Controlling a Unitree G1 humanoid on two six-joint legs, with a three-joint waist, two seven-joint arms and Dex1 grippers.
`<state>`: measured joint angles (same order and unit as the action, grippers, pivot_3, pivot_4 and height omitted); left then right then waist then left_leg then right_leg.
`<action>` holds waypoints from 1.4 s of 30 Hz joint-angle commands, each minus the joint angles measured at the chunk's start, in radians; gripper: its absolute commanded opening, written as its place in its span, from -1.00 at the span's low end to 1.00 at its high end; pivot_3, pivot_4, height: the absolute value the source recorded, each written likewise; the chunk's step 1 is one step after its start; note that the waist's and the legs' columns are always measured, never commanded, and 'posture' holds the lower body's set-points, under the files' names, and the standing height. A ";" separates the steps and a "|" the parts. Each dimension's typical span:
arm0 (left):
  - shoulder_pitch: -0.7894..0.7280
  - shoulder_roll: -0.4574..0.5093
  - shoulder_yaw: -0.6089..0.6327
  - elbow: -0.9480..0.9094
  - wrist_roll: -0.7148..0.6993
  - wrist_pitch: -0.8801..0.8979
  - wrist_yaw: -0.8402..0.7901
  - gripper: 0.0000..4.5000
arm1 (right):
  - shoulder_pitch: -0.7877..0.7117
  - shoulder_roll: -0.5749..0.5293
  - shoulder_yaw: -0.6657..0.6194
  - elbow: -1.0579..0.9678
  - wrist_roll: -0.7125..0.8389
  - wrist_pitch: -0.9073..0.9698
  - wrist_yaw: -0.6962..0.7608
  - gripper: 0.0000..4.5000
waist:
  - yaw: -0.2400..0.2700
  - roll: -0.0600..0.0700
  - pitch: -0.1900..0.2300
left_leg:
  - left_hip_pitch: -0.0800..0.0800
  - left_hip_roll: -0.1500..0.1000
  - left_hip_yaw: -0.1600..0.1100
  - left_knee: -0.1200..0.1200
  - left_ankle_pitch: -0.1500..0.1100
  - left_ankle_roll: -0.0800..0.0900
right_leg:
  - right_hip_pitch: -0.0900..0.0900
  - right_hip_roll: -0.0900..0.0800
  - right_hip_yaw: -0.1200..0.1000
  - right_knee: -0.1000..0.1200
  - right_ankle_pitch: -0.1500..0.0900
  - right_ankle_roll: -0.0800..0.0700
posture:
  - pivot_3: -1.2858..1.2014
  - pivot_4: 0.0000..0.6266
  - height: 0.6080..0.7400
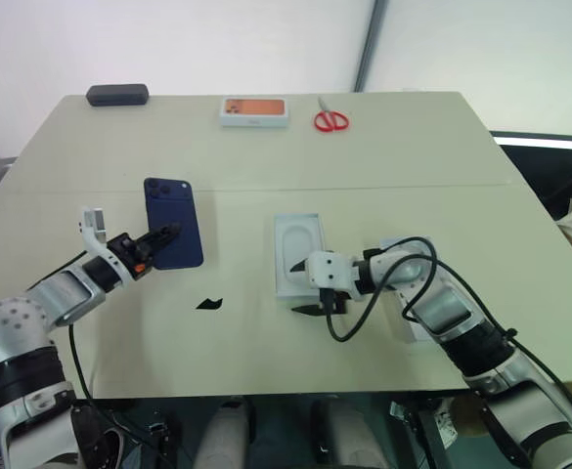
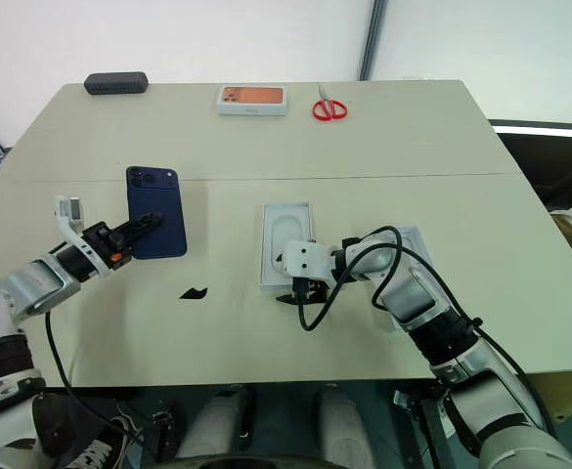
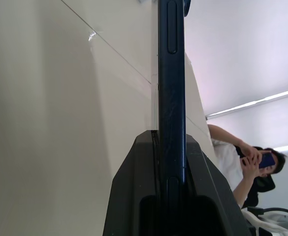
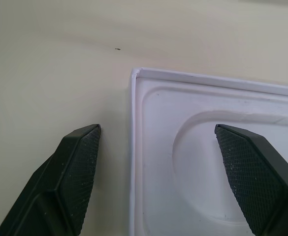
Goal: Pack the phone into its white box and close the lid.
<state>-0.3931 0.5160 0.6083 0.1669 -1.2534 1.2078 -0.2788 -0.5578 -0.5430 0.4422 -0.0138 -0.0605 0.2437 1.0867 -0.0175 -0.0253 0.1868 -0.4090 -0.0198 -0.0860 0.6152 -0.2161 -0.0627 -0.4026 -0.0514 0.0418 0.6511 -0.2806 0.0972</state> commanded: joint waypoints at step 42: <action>-0.042 -0.110 -0.042 -0.062 -0.157 0.013 0.092 -0.95 | -0.056 0.255 0.097 0.107 0.001 0.169 -0.028 -0.07 | -0.042 -0.002 -0.001 | 0.003 0.005 0.001 -0.001 0.000 -0.001 | 0.000 0.005 0.002 0.004 0.002 -0.003 | 0.03 -0.52 1.00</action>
<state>-0.4137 0.4013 0.5507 0.1335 -1.3552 1.2188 -0.1855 -0.6138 -0.3247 0.4777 0.0753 -0.0570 0.4132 1.0583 -0.0592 -0.0272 0.1856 -0.4056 -0.0139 -0.0851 0.6141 -0.2158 -0.0633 -0.4033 -0.0459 0.0438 0.6555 -0.2789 0.0944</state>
